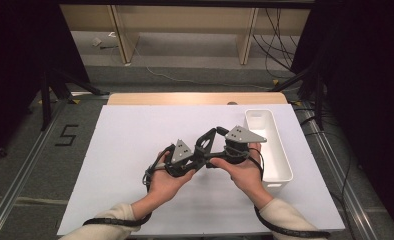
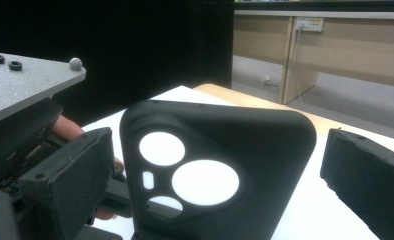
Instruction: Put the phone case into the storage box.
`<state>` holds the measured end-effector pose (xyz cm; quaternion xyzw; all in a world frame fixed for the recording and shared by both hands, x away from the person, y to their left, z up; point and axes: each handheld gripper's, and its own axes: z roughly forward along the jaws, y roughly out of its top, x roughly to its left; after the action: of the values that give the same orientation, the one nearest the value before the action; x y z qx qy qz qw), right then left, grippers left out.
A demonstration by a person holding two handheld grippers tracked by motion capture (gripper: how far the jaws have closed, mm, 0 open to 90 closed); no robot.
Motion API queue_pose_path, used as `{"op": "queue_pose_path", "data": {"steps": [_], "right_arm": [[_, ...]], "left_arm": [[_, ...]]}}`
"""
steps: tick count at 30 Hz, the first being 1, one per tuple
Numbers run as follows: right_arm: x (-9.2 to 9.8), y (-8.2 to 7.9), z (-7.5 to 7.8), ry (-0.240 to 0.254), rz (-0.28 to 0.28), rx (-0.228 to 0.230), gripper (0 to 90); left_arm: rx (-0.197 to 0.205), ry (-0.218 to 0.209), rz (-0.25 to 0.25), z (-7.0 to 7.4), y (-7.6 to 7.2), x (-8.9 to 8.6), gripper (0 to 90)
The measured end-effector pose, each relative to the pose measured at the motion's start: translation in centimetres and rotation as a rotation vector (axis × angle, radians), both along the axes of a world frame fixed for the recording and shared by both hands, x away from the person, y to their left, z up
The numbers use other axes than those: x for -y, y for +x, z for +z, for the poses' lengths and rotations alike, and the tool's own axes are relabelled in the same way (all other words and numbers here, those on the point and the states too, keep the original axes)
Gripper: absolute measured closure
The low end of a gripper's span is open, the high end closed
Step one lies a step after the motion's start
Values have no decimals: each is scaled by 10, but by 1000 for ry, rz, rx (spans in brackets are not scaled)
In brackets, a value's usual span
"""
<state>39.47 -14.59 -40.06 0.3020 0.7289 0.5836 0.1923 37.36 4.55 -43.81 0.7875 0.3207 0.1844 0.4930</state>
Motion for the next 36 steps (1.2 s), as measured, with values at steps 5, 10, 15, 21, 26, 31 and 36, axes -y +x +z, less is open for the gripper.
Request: {"op": "queue_pose_path", "data": {"steps": [5, 10, 15, 21, 26, 31, 36], "right_arm": [[-4, 2, 0, 6, 4, 1, 39], [-5, 2, -1, 10, -4, -2, 88], [-4, 2, -1, 15, -6, -4, 122], [-4, 2, -1, 19, -4, -8, 132], [-4, 2, -1, 21, -6, -3, 137], [-4, 1, 0, 20, -8, -7, 138], [-4, 1, 0, 27, -13, 0, 138]], "left_arm": [[2, -2, -1, 0, 0, 0, 796], [4, -7, 2, 1, -1, 0, 796], [3, -8, 2, 1, -1, 0, 796], [3, -8, 2, 1, -1, 0, 795], [7, -8, 0, 1, -1, -1, 795], [9, -11, -2, 1, -1, -1, 794], [14, -16, -5, 2, -1, -1, 791]]}}
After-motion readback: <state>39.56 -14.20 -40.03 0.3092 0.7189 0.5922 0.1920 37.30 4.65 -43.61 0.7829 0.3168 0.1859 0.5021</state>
